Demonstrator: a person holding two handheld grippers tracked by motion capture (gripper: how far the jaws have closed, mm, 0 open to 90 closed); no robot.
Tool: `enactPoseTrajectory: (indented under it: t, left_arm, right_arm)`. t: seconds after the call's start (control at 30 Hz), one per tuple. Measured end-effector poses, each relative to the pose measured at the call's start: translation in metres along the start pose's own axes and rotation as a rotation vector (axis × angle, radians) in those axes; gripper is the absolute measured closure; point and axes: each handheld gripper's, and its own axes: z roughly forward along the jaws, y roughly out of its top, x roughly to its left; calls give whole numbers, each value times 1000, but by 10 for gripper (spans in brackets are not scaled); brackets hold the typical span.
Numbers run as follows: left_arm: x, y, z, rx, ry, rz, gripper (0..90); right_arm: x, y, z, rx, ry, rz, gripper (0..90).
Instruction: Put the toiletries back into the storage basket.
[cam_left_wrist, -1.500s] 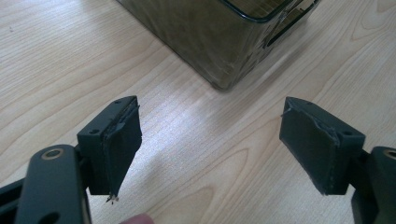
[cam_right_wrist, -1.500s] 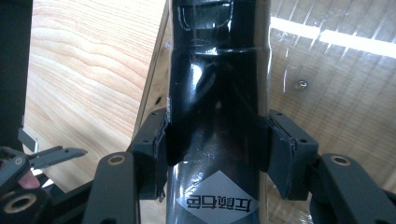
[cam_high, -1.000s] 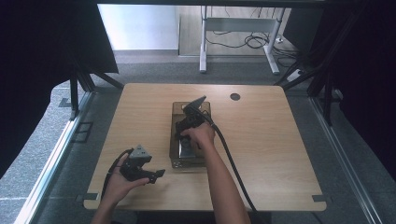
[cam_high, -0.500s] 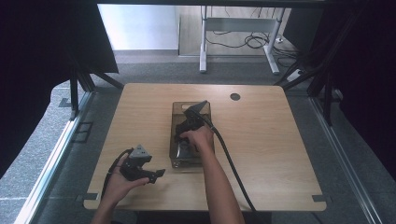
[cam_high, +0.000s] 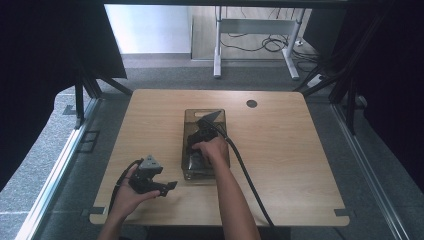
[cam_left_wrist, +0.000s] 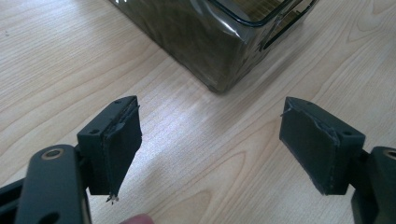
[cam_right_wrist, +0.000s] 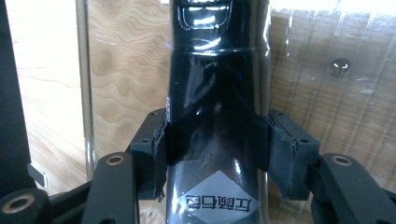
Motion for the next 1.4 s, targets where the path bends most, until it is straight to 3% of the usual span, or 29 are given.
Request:
enactPoseTrajectory:
  t: [0.33,0.47,0.83,0.93,1.17,1.4]
  left_arm:
    - [2,-1,1,0,3,-8,213]
    - [1,0,1,-5,2,-9,213]
    - [2,-1,2,3,8,-17,213]
    - [3,-2,1,1,12,-20,213]
    - [3,-2,1,2,21,-14,213]
    - [4,-2,0,2,34,-15,213]
  right_arm:
    - [-1,1,3,7,-24,7,439]
    - [0,0,-3,2,-7,7,424]
    - [5,-7,-36,-33,-44,-93,400]
    - [6,-11,-45,-58,-56,-142,399]
    - [6,-26,-64,-112,-81,-346,395]
    - [-10,-54,-97,-214,-47,-504,397]
